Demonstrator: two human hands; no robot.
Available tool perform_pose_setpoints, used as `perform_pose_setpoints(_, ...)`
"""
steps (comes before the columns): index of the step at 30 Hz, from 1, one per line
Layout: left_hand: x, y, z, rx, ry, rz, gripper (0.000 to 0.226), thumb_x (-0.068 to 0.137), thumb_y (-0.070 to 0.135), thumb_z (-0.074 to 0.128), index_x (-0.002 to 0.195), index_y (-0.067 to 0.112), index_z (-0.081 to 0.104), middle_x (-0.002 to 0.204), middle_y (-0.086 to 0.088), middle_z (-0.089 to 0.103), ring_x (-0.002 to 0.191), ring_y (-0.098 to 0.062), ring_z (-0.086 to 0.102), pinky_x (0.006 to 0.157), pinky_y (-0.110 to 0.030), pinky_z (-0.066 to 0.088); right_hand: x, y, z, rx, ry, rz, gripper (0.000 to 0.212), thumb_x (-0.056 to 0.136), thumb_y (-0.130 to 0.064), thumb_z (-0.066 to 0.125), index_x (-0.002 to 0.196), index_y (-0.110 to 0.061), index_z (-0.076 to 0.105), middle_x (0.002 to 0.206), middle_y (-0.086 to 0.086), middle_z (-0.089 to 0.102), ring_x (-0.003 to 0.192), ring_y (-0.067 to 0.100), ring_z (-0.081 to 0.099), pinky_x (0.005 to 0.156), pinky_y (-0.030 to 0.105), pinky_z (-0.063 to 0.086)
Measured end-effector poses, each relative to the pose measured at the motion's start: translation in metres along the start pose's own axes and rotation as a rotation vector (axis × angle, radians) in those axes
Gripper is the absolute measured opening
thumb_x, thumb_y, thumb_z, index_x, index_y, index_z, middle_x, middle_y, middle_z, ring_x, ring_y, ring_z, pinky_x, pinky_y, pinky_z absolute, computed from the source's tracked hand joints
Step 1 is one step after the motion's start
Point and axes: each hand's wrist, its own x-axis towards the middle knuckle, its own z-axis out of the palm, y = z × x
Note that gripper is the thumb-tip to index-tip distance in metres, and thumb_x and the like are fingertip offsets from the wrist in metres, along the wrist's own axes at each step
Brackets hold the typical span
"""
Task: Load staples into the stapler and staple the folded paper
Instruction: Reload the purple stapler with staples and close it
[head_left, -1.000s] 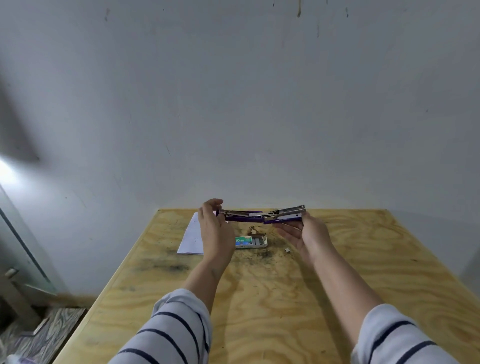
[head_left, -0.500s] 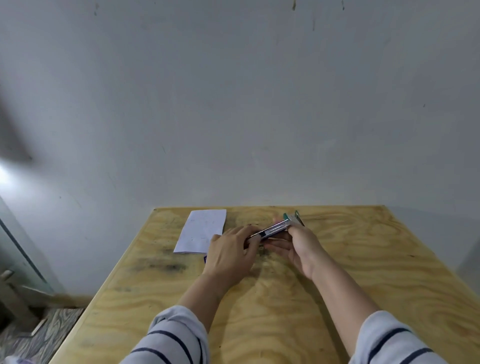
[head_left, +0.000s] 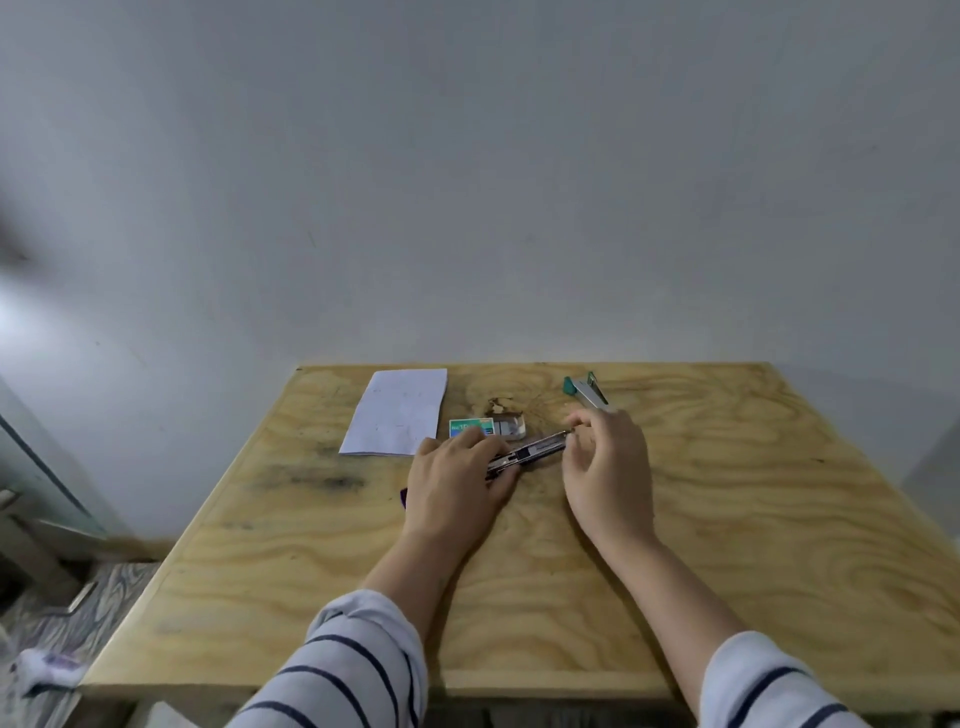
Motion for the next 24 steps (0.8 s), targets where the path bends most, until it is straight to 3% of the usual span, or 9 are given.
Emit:
perform_pose_setpoints(3, -0.001, 0.0, 0.0, 0.004, 0.016, -0.009, 0.02, 0.081, 0.044, 0.061, 0.091, 0.028, 0.068, 0.083, 0.006, 0.064, 0.068, -0.021, 0.06, 0.072, -0.033, 0.04, -0.009, -0.002, 0.007, -0.088, -0.033, -0.101, 0.006, 0.083, -0.014, 0.063, 0.088, -0.012, 0.064, 0.091, 0.002, 0.061, 0.085, 0.02, 0.057, 0.073, 0.03, 0.05)
perform_pose_setpoints(7, -0.003, 0.0, -0.001, -0.004, 0.035, -0.018, 0.02, 0.078, 0.041, 0.063, 0.089, 0.026, 0.069, 0.081, 0.004, 0.064, 0.066, -0.022, 0.06, 0.071, -0.034, 0.042, -0.01, -0.009, 0.012, -0.142, -0.067, -0.105, 0.017, 0.083, -0.026, 0.066, 0.088, -0.009, 0.068, 0.09, 0.002, 0.06, 0.081, 0.019, 0.057, 0.063, 0.03, 0.052)
perform_pose_setpoints(14, -0.005, 0.001, -0.003, 0.035, 0.036, 0.017, 0.019, 0.083, 0.039, 0.061, 0.09, 0.023, 0.068, 0.084, 0.004, 0.063, 0.068, -0.02, 0.058, 0.073, -0.031, 0.036, -0.004, -0.021, 0.012, -0.265, -0.134, 0.0, 0.018, 0.086, -0.029, 0.064, 0.083, -0.013, 0.071, 0.087, 0.002, 0.061, 0.085, 0.022, 0.053, 0.07, 0.037, 0.048)
perform_pose_setpoints(19, -0.007, -0.001, -0.004, 0.027, 0.03, 0.018, 0.022, 0.085, 0.042, 0.058, 0.093, 0.024, 0.067, 0.089, 0.005, 0.064, 0.073, -0.018, 0.059, 0.074, -0.029, 0.033, 0.005, -0.023, 0.014, -0.121, -0.203, 0.203, 0.011, 0.083, -0.027, 0.067, 0.078, -0.018, 0.071, 0.092, -0.001, 0.061, 0.082, 0.017, 0.057, 0.069, 0.034, 0.05)
perform_pose_setpoints(24, -0.007, 0.0, -0.004, 0.028, 0.012, 0.02, 0.026, 0.088, 0.045, 0.053, 0.099, 0.026, 0.066, 0.095, 0.007, 0.065, 0.078, -0.016, 0.059, 0.078, -0.03, 0.035, 0.009, -0.02, 0.012, -0.108, -0.309, 0.241, 0.013, 0.086, -0.03, 0.062, 0.078, -0.022, 0.068, 0.093, -0.005, 0.06, 0.081, 0.014, 0.054, 0.079, 0.039, 0.051)
